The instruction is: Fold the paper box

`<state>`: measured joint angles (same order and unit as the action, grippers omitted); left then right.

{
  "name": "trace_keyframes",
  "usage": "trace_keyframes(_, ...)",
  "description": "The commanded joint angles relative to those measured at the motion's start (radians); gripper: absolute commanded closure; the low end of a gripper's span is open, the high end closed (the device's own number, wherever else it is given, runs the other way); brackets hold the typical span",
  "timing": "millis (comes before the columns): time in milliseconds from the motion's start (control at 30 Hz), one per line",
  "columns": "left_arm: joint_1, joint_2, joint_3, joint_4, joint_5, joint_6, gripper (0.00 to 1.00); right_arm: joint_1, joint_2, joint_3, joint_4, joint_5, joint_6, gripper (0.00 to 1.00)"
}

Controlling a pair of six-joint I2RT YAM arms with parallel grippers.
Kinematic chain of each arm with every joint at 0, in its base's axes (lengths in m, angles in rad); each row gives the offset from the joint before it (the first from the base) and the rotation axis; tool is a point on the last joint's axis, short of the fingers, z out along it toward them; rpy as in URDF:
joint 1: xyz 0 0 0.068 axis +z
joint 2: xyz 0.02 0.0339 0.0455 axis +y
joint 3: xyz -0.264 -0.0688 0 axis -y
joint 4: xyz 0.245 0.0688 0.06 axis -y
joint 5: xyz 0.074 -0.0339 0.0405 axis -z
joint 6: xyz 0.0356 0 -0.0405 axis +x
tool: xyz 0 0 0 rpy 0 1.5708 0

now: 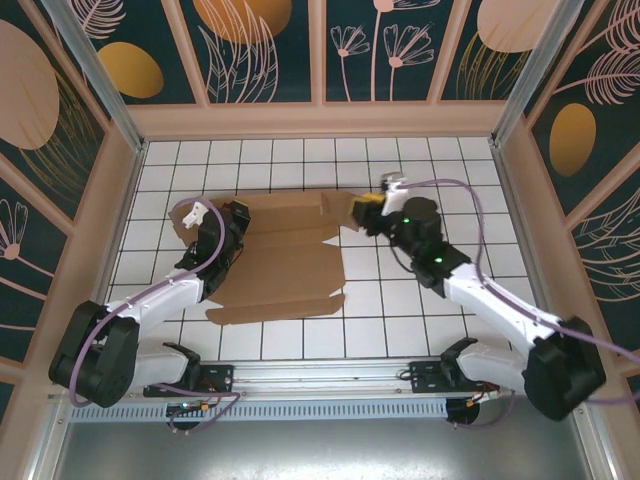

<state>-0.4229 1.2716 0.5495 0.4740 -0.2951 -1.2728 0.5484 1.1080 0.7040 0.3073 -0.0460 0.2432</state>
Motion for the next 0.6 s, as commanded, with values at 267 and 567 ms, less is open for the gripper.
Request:
trace_keyframes(267, -0.002, -0.015, -0.037, -0.090, 0.004, 0.045, 1.00, -0.367, 0.343, 0.064, 0.099, -0.125, -0.062, 0.59)
trace_keyframes(567, -0.002, -0.020, -0.028, -0.105, 0.011, 0.042, 1.00, -0.320, 0.524, 0.071, 0.220, -0.316, -0.285, 0.65)
